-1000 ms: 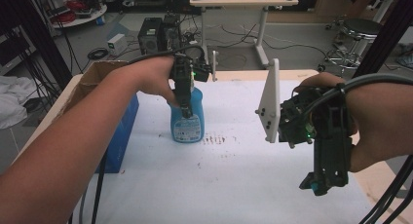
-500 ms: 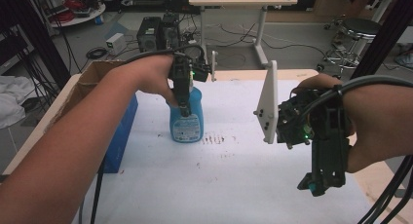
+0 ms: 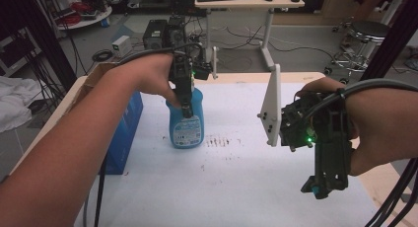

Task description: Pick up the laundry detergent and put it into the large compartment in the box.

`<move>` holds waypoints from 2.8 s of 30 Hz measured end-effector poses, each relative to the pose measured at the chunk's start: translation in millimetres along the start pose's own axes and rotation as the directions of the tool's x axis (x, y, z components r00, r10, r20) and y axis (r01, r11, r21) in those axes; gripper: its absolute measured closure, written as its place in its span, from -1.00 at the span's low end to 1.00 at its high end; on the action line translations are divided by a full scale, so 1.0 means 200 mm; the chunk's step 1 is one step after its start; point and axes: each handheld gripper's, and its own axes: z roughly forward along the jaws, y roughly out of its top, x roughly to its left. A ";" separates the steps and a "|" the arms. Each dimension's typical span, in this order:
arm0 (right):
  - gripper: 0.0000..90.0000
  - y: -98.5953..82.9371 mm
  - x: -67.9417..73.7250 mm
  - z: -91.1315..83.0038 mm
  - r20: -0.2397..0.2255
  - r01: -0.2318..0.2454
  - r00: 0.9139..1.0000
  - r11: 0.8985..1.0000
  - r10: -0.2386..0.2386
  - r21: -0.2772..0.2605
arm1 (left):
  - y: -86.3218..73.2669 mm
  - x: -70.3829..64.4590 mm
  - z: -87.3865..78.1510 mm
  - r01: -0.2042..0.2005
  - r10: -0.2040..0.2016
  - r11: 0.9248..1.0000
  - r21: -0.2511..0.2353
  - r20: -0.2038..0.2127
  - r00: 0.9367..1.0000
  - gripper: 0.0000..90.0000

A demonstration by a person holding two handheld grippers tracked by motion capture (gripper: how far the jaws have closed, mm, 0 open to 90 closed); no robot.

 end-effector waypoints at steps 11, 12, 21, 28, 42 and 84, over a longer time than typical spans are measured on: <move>-0.72 0.03 0.01 -0.02 0.003 0.026 1.000 1.000 -0.026 -0.005 | -0.11 -0.10 -0.26 0.079 -0.078 0.997 0.010 -0.024 0.997 -0.13; -0.72 0.04 0.01 -0.02 0.002 0.024 1.000 1.000 -0.024 -0.003 | -0.12 -0.11 -0.28 0.072 -0.072 0.997 0.016 -0.029 0.997 -0.13; -0.72 0.06 0.02 -0.06 0.026 0.057 0.998 0.998 -0.056 -0.037 | -0.23 -0.14 -0.46 0.171 -0.169 0.985 0.032 -0.055 0.984 -0.13; -0.72 0.09 0.01 -0.05 0.023 0.072 0.997 0.997 -0.071 -0.028 | -0.33 -0.15 -0.56 0.229 -0.228 0.973 0.017 -0.069 0.971 -0.13; -0.72 0.12 0.00 -0.04 0.015 0.080 0.997 0.996 -0.080 -0.025 | -0.50 -0.12 -0.75 0.392 -0.392 0.920 -0.020 -0.078 0.917 -0.13; -0.72 0.14 -0.01 -0.03 0.024 0.086 0.996 0.996 -0.085 -0.031 | -0.91 0.00 -0.75 0.656 -0.655 0.755 -0.020 -0.090 0.750 -0.13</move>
